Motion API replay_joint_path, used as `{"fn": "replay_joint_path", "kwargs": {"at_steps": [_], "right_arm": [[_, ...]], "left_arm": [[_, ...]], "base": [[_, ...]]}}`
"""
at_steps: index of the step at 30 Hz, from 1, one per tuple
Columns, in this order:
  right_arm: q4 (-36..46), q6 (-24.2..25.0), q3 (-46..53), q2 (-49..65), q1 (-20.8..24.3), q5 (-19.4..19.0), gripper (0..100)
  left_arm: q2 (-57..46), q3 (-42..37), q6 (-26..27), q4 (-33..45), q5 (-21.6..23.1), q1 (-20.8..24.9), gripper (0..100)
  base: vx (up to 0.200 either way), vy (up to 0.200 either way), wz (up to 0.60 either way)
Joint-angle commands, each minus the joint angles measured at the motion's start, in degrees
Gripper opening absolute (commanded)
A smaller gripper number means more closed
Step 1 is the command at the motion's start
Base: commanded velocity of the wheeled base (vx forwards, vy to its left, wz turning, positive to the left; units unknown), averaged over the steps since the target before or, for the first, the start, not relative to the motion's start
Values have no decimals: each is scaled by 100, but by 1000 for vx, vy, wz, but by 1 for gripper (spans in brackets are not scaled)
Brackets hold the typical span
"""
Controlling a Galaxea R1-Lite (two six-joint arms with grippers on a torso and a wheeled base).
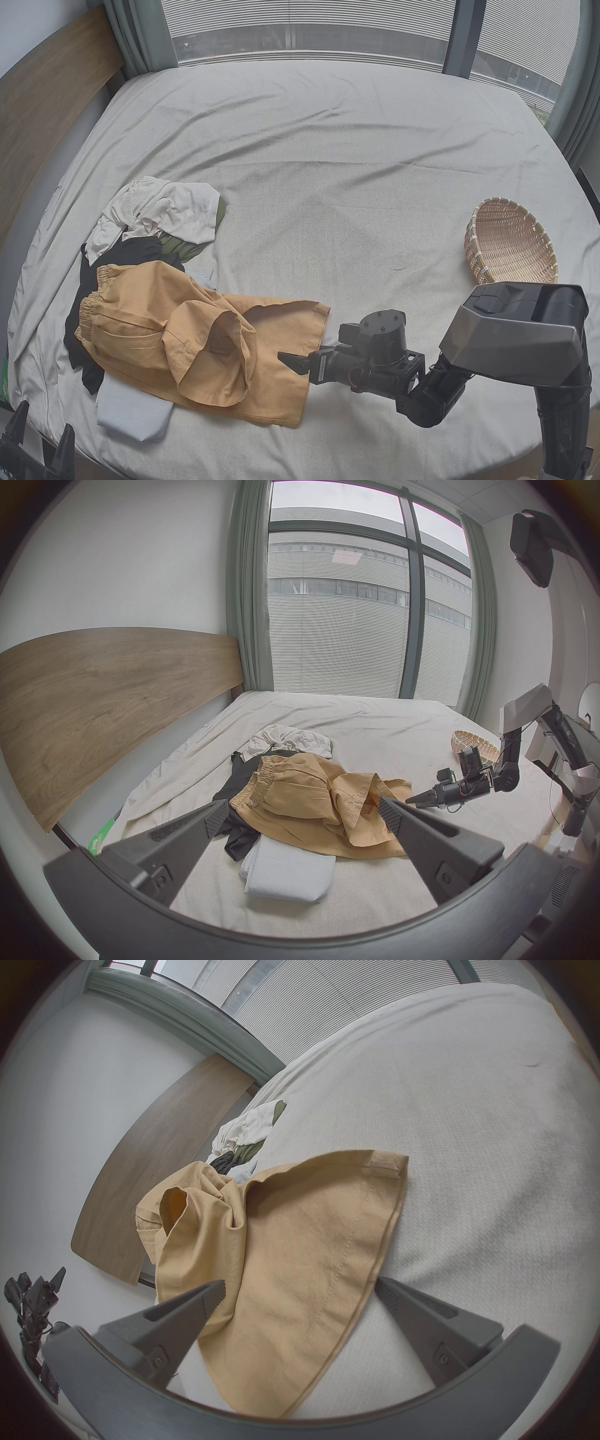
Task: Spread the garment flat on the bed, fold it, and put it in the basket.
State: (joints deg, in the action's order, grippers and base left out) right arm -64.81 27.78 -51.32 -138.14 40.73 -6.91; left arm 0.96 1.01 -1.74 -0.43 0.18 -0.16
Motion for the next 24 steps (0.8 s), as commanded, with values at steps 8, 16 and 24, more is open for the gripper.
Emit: {"fn": "replay_joint_path", "kwargs": {"at_steps": [8,16,24], "right_arm": [[152,175,-475,-195,155,-100,100],[126,280,-475,-248,260,-188,100],[108,307,-475,-301,304,-196,0]], "left_arm": [[-96,-101,-1,-1,-1,-2,100],[-96,-101,-1,-1,-1,-2,100],[-96,-101,-10,-1,-1,-2,100]], "base": [[0,0,0],[0,0,0],[0,0,0]]}}
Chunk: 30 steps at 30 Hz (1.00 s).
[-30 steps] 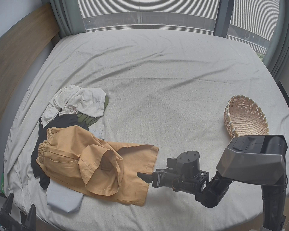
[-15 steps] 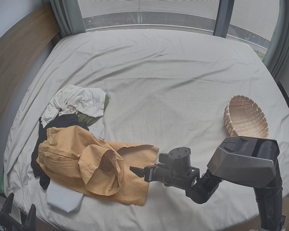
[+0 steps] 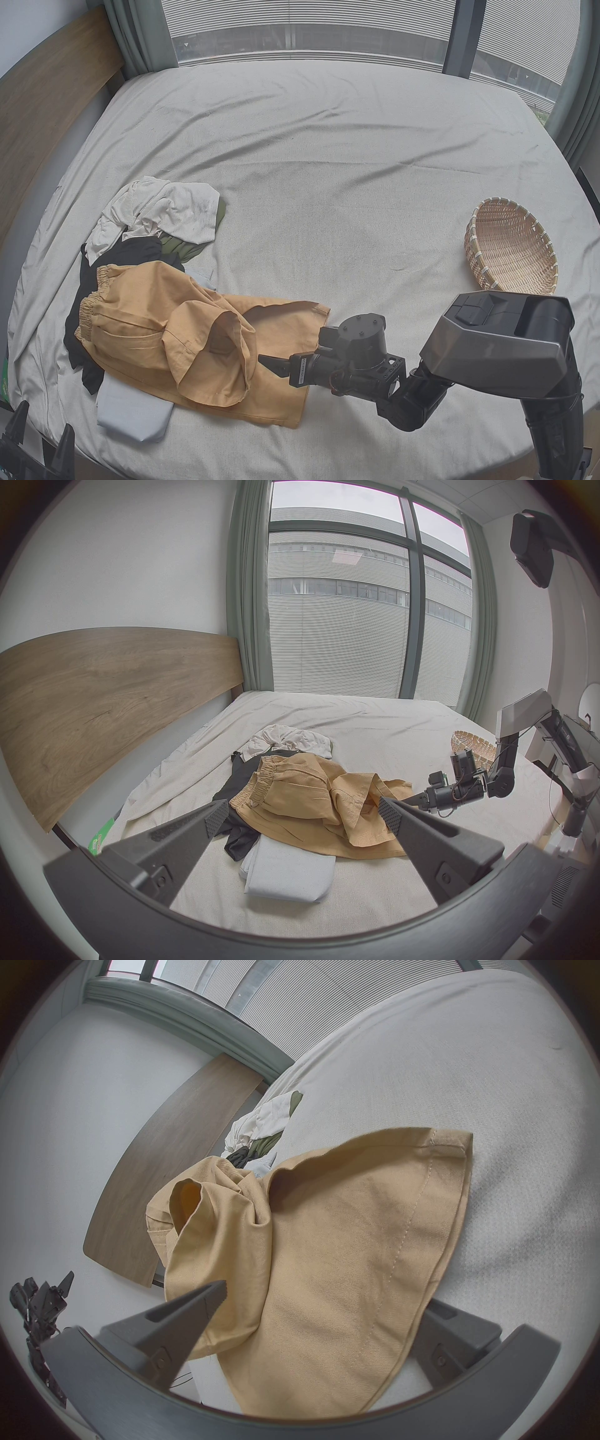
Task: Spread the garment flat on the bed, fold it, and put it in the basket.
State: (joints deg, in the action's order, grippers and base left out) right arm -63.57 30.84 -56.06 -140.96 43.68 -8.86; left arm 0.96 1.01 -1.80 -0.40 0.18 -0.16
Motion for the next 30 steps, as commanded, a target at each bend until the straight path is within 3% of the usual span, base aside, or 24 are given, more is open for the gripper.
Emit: {"fn": "replay_joint_path", "kwargs": {"at_steps": [1,22,30], "right_arm": [[-15,1,-1,-19,9,-1,0],[-138,-61,755,491,-88,60,0],[-138,-386,878,508,-246,227,0]], "left_arm": [[-96,-101,-4,-4,-1,-2,100],[-96,-101,-4,-4,-1,-2,100],[-96,-101,-4,-4,-9,-2,100]], "base": [[0,0,0],[0,0,0],[0,0,0]]}}
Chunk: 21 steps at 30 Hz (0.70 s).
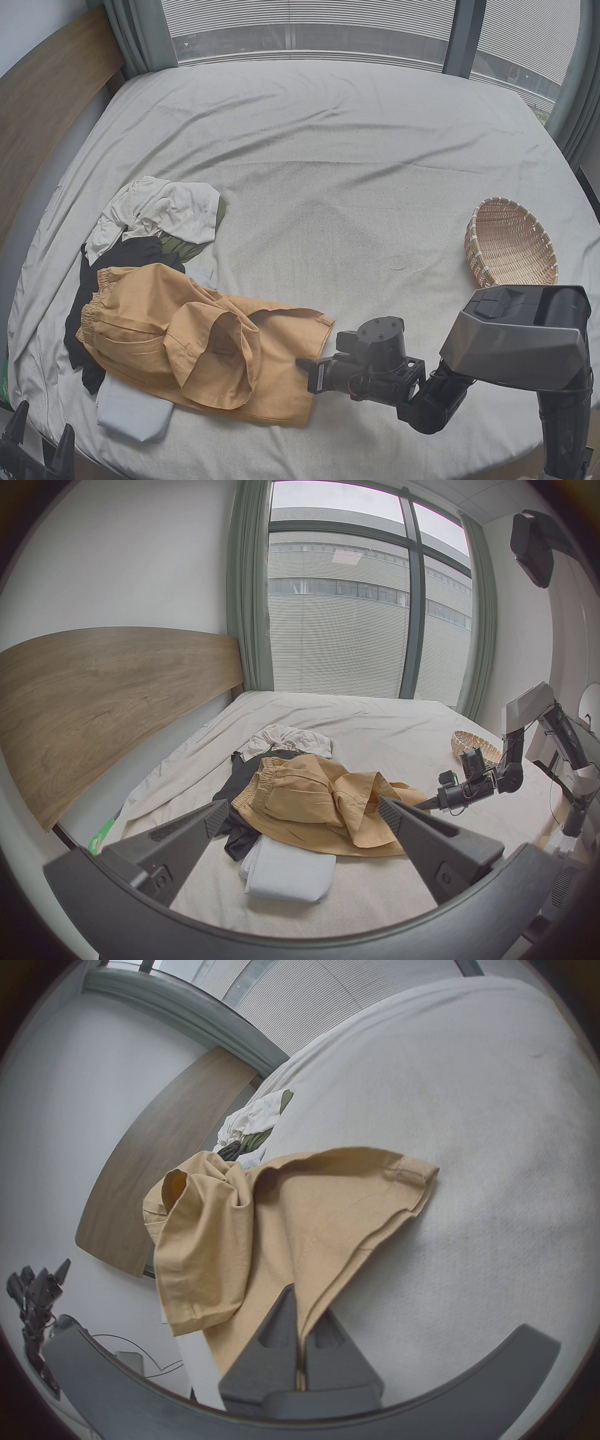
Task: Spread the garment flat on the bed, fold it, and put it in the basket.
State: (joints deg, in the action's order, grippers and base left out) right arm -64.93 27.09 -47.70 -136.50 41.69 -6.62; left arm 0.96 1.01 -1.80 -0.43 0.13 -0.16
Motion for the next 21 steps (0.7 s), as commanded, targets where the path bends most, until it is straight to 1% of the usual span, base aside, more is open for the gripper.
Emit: {"fn": "replay_joint_path", "kwargs": {"at_steps": [1,5,8,12,16,19,20,21], "right_arm": [[-2,-11,50,71,-47,12,0],[24,-37,130,97,-91,56,0],[6,-186,235,167,-144,143,0],[-2,-336,499,308,-284,187,0],[-2,-371,727,475,-443,293,0],[-2,-520,885,580,-539,337,0],[-11,-643,1000,633,-618,346,0],[-11,-643,1000,633,-618,346,0]], "left_arm": [[-96,-101,5,-1,4,-2,100],[-96,-101,-4,-1,4,-2,100],[-96,-101,-4,-1,4,-2,100],[-96,-101,-4,-1,4,-2,100],[-96,-101,5,-1,4,-2,100],[-96,-101,5,-1,-5,-2,100],[-96,-101,5,-1,-5,-2,100],[-96,-101,5,-1,-5,-2,100]], "base": [[0,0,0],[0,0,0],[0,0,0],[0,0,0],[0,0,0],[0,0,0],[0,0,0],[0,0,0]]}}
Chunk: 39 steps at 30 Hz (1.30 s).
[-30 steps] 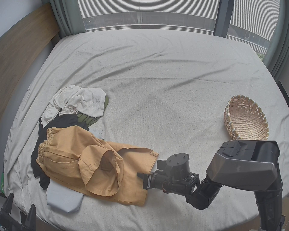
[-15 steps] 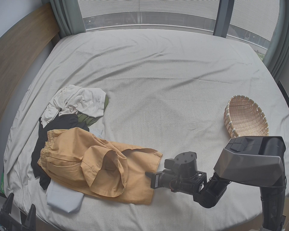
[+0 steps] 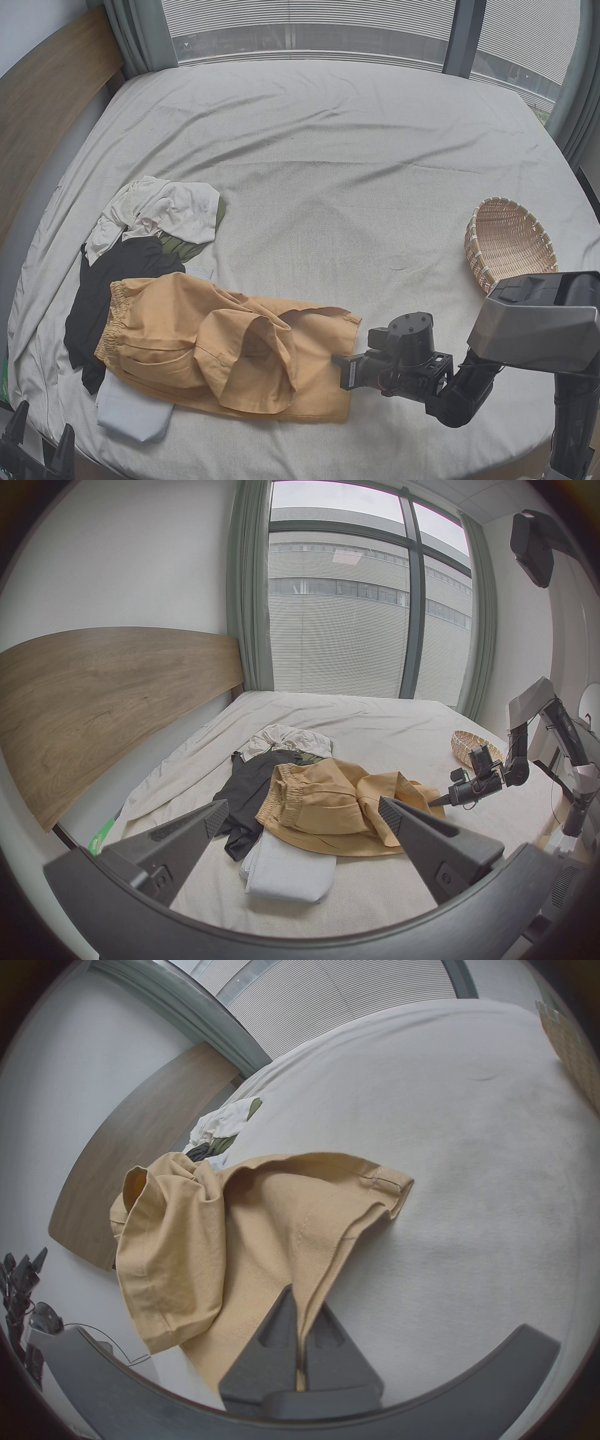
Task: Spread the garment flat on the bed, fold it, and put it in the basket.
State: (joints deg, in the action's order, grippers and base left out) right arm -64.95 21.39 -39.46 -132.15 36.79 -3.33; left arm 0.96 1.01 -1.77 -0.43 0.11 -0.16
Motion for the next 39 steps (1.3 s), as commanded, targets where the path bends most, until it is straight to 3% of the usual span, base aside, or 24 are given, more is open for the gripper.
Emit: {"fn": "replay_joint_path", "kwargs": {"at_steps": [1,9,39], "right_arm": [[-9,-136,299,260,-207,34,0],[-185,-294,835,497,-515,210,0],[-1784,-760,2821,760,-1895,95,0]], "left_arm": [[-96,-101,1,-1,-2,-2,100],[-96,-101,1,-1,-2,-2,100],[-96,-101,10,-1,7,-2,100]], "base": [[0,0,0],[0,0,0],[0,0,0]]}}
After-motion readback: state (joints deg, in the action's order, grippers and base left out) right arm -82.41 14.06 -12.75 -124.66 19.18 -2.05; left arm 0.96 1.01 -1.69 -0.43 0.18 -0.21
